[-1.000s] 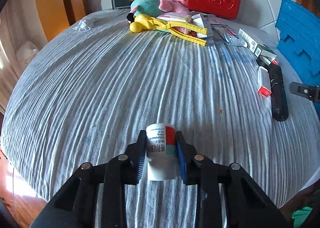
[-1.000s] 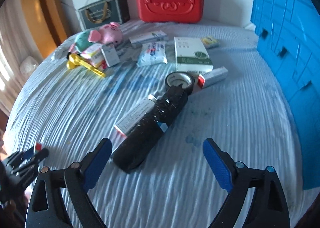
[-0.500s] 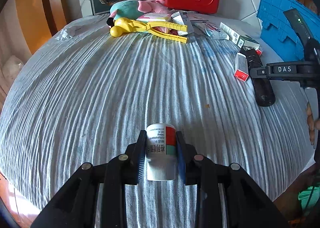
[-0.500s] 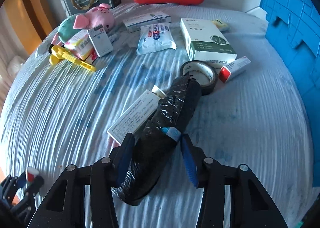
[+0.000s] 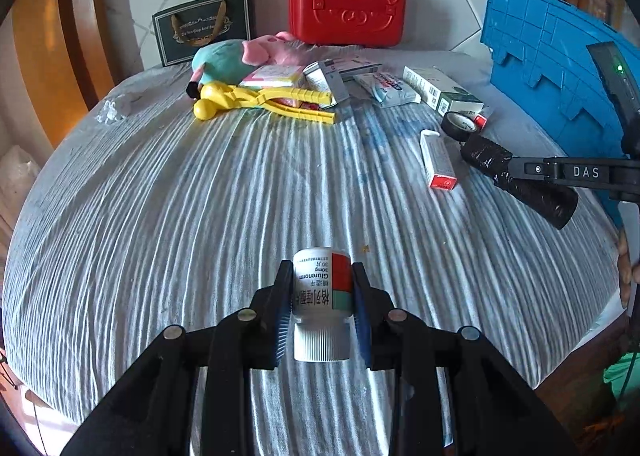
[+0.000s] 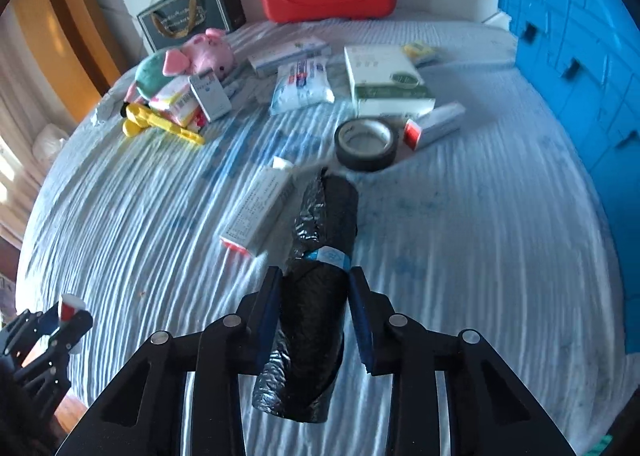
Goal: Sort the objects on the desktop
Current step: 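Grasp the black plastic-wrapped umbrella with the right tool while the left tool holds the bottle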
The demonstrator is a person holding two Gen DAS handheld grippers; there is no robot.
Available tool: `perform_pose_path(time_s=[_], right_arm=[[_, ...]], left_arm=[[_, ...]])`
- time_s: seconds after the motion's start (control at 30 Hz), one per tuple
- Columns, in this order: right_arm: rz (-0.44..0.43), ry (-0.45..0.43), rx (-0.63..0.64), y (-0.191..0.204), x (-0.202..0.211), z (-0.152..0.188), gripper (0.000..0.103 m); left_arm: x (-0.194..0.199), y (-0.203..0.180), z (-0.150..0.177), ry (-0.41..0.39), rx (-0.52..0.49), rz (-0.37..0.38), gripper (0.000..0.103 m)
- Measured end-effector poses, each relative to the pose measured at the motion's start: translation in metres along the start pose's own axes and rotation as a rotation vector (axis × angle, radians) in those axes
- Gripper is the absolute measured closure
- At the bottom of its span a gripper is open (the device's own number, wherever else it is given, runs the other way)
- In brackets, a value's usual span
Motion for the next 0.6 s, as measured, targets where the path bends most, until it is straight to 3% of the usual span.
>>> perform_pose_path(time_s=[0.13, 0.17, 0.2, 0.27, 0.33, 0.43, 0.5, 0.57, 0.6], right_arm=[[0.017, -0.054, 0.011, -0.005, 0.026, -0.009, 0.08], [0.019, -0.065, 0.015, -0.007, 0.033, -0.012, 0.098], [0.022, -0.07, 0.014, -0.009, 0.036, -0.015, 0.102], [0.039, -0.065, 0.026, -0.013, 0.039, -0.019, 0.102], [0.039, 0.025, 0.064, -0.014, 0.02, -0.015, 0.101], [0.003, 0.101, 0.032, -0.023, -0.003, 0.003, 0.08], [-0.015, 0.096, 0.008, -0.027, -0.004, 0.014, 0.023], [-0.011, 0.084, 0.043, -0.025, -0.005, 0.019, 0.02], [0.008, 0.097, 0.07, -0.023, -0.009, 0.02, 0.027]], left_arm=[[0.009, -0.019, -0.02, -0.043, -0.048, 0.023, 0.076], [0.011, -0.023, -0.024, -0.051, -0.054, 0.028, 0.076], [0.012, -0.026, -0.028, -0.057, -0.06, 0.032, 0.076], [0.012, -0.032, -0.034, -0.063, -0.077, 0.041, 0.076], [0.008, -0.035, -0.035, -0.052, -0.087, 0.044, 0.076], [0.006, -0.036, -0.033, -0.047, -0.098, 0.051, 0.076], [0.003, -0.036, -0.031, -0.039, -0.099, 0.052, 0.076], [0.0, -0.034, -0.03, -0.031, -0.093, 0.054, 0.076], [-0.001, -0.034, -0.029, -0.027, -0.091, 0.055, 0.076]])
Point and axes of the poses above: each gripper's, at about its wrist camera, not at the fingertips, and x roughly against the way its jaws point, y to its left, z to its underside, the point moved 3 cm from there along -x, roughly the way its jaws point, and after that the axes turned 2 degrees about x, right-handed, at the moved point
